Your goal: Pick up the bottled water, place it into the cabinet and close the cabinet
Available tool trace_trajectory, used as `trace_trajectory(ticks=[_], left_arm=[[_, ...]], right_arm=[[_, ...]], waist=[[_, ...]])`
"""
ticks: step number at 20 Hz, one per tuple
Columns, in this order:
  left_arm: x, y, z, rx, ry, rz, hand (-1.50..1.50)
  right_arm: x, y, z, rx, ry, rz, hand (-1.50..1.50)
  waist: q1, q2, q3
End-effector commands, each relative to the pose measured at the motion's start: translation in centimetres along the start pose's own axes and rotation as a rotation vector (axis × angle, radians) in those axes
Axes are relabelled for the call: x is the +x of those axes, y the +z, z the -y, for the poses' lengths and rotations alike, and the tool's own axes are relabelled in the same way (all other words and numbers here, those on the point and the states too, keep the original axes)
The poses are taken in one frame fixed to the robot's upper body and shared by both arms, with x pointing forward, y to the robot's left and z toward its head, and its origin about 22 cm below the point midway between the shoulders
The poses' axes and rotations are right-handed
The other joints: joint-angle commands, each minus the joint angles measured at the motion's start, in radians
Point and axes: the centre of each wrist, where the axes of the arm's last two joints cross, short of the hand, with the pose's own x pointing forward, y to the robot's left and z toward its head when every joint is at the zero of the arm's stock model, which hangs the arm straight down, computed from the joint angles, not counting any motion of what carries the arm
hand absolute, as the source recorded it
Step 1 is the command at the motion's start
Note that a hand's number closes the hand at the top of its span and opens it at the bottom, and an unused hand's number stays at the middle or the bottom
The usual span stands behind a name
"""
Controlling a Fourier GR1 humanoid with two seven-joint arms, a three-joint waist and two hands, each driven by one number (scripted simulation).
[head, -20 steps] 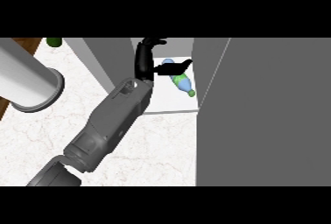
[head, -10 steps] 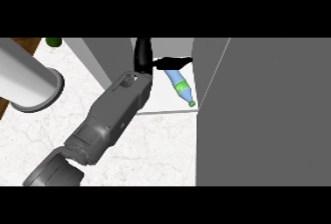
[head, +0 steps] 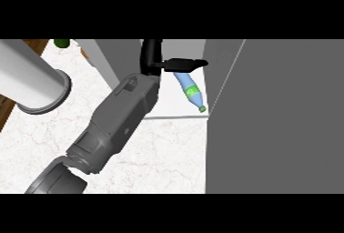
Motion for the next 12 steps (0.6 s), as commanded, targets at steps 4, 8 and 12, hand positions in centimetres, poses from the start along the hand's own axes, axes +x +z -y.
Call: trace_trajectory(ticks=[4, 8, 12], left_arm=[[0.5, 1.9, 1.3, -0.076, 0.092, -0.006, -1.5], [0.5, 3.6, 1.3, -0.124, 0.146, -0.017, -1.5], [0.2, 7.0, 1.5, -0.143, 0.204, -0.036, -1.5]], right_arm=[[3.2, -1.1, -0.5, 0.039, 0.016, 0.035, -1.5], [3.4, -1.3, -1.3, 0.024, 0.018, 0.033, -1.5], [3.8, -1.2, -1.4, 0.024, 0.003, 0.022, -1.5]], waist=[[0.01, -0.008, 0.0], [0.04, -0.015, 0.0], [0.045, -0.017, 0.0]])
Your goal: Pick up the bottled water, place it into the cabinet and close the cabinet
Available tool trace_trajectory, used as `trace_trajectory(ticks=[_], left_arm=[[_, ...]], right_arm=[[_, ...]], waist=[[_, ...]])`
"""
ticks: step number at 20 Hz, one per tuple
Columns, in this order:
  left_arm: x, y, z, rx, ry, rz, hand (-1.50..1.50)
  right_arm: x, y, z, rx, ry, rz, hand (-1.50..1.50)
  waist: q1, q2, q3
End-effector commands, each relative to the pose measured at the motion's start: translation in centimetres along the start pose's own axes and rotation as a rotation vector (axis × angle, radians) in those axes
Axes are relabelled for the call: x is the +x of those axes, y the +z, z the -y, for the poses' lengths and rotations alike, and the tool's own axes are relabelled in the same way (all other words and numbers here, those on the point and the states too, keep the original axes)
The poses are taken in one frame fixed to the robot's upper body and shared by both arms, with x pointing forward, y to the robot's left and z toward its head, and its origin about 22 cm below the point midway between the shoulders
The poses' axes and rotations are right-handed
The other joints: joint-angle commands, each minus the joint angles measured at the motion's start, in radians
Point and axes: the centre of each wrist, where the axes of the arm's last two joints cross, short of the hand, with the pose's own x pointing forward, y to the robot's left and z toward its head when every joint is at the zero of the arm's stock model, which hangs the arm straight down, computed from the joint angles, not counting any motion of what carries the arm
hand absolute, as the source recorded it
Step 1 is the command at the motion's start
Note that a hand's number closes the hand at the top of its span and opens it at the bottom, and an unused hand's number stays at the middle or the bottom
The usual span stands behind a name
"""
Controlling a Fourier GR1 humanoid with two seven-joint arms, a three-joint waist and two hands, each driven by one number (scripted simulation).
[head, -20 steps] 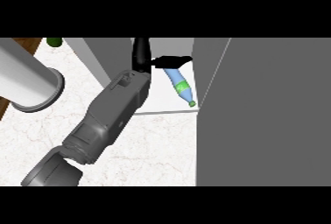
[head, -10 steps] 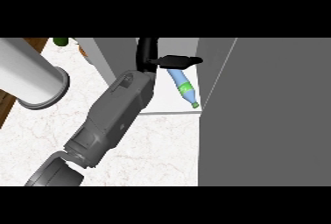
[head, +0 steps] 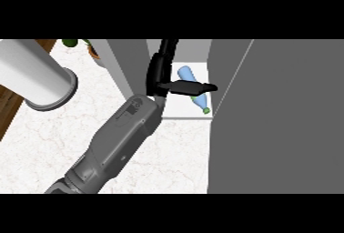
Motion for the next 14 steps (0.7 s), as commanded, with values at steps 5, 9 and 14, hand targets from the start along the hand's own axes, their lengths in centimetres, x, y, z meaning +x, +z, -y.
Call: trace_trajectory(ticks=[5, 9, 14], left_arm=[[0.8, 6.0, 0.6, -0.048, 0.098, -0.008, -1.5], [2.0, 8.4, 0.1, -0.044, 0.127, -0.008, -1.5], [2.3, 13.1, -2.9, -0.035, 0.153, -0.044, -1.5]], right_arm=[[2.9, -1.1, -1.6, 0.0, 0.03, 0.042, -1.5], [3.1, -1.2, -2.2, -0.007, 0.028, 0.047, -1.5], [3.2, -1.2, -2.4, 0.078, 0.003, 0.024, -1.5]], waist=[[0.017, -0.004, 0.0], [0.012, -0.001, 0.0], [0.01, -0.001, 0.0]])
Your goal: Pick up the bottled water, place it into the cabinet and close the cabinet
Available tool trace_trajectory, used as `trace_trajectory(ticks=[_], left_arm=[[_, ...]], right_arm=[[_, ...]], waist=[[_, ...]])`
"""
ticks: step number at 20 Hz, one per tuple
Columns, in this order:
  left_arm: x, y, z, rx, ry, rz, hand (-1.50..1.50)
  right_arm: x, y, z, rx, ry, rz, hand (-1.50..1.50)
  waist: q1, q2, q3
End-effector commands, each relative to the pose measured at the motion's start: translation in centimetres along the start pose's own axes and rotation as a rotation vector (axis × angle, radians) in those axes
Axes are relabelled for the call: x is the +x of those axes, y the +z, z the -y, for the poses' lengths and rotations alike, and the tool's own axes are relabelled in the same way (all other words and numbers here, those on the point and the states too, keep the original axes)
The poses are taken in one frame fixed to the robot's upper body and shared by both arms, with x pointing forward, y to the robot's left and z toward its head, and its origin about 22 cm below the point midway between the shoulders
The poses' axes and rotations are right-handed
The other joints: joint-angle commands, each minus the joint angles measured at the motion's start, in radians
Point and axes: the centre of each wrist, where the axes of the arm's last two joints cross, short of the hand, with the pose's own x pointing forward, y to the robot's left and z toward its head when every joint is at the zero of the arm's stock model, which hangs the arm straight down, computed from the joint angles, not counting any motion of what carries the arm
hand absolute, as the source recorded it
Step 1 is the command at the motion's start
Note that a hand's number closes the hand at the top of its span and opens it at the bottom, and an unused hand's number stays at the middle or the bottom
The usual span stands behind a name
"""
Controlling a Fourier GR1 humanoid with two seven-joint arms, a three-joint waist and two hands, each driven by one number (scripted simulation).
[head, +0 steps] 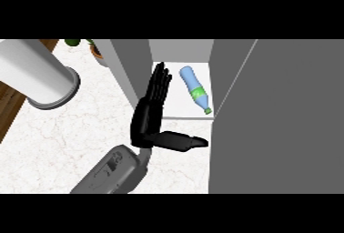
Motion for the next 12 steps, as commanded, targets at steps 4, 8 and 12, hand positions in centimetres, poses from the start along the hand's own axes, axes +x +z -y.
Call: trace_trajectory(ticks=[4, 8, 12], left_arm=[[1.5, 5.8, -1.8, 0.009, 0.019, -0.006, -1.5], [3.2, 7.7, -3.2, 0.03, 0.021, 0.001, -1.5], [4.9, 9.8, -3.1, 0.04, 0.029, -0.007, -1.5]], right_arm=[[2.7, -1.3, -1.3, 0.276, 0.031, -0.067, 1.5], [3.2, -2.4, -2.5, 0.354, 0.029, -0.047, 1.5], [3.9, -2.7, -3.9, 0.42, -0.014, -0.092, 1.5]], waist=[[0.004, 0.0, 0.0], [0.0, 0.002, 0.0], [0.001, 0.001, -0.001]])
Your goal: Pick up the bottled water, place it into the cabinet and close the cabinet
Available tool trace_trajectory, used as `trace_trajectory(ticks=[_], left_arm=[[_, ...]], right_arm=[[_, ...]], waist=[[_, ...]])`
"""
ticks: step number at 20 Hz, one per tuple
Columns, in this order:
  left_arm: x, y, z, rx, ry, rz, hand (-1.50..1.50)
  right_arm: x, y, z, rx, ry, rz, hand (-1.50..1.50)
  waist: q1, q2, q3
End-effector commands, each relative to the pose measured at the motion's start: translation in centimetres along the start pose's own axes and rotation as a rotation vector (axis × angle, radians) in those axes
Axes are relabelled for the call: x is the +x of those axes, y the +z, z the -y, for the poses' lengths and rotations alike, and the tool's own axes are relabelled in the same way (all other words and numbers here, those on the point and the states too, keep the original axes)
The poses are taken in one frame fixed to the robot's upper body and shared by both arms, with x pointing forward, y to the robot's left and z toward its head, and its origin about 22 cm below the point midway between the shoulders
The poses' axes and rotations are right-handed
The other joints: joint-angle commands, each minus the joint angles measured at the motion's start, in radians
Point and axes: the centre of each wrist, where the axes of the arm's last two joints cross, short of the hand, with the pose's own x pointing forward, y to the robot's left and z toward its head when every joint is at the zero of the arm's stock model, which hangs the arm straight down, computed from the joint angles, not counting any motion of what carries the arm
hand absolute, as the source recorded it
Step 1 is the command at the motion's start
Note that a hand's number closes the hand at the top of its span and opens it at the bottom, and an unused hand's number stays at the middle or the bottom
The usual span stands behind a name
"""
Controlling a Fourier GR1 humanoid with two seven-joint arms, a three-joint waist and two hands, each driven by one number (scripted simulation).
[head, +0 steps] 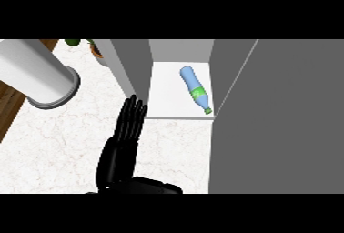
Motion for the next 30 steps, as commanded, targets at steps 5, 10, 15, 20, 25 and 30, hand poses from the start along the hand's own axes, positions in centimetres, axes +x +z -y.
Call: trace_trajectory(ticks=[5, 10, 15, 20, 25, 30], left_arm=[[1.6, 3.3, -2.8, 0.034, -0.022, 0.026, -1.5], [3.0, 4.5, -4.3, 0.062, -0.03, 0.023, -1.5], [5.0, 6.2, -5.3, 0.078, -0.003, 0.039, -1.5], [5.2, 6.9, -7.7, 0.101, -0.023, 0.031, -1.5], [5.6, 7.1, -8.1, 0.096, -0.007, 0.051, -1.5], [6.3, 7.7, -9.3, 0.107, -0.021, 0.047, -1.5]], right_arm=[[4.9, -2.2, -3.2, 0.157, 0.108, -0.015, 1.5], [4.5, -4.2, -4.9, 0.191, 0.099, 0.041, 1.5], [4.2, -6.0, -6.8, 0.2, 0.096, 0.02, 1.5], [4.6, -7.4, -8.1, 0.268, 0.123, 0.08, 1.5], [4.5, -9.5, -8.6, 0.296, 0.186, 0.077, 1.5], [4.3, -11.3, -9.5, 0.32, 0.203, 0.076, 1.5]], waist=[[-0.006, 0.003, -0.002], [-0.004, -0.001, -0.003], [0.006, -0.002, -0.003], [0.009, -0.007, -0.006], [0.019, -0.003, -0.009], [0.014, -0.009, -0.01]])
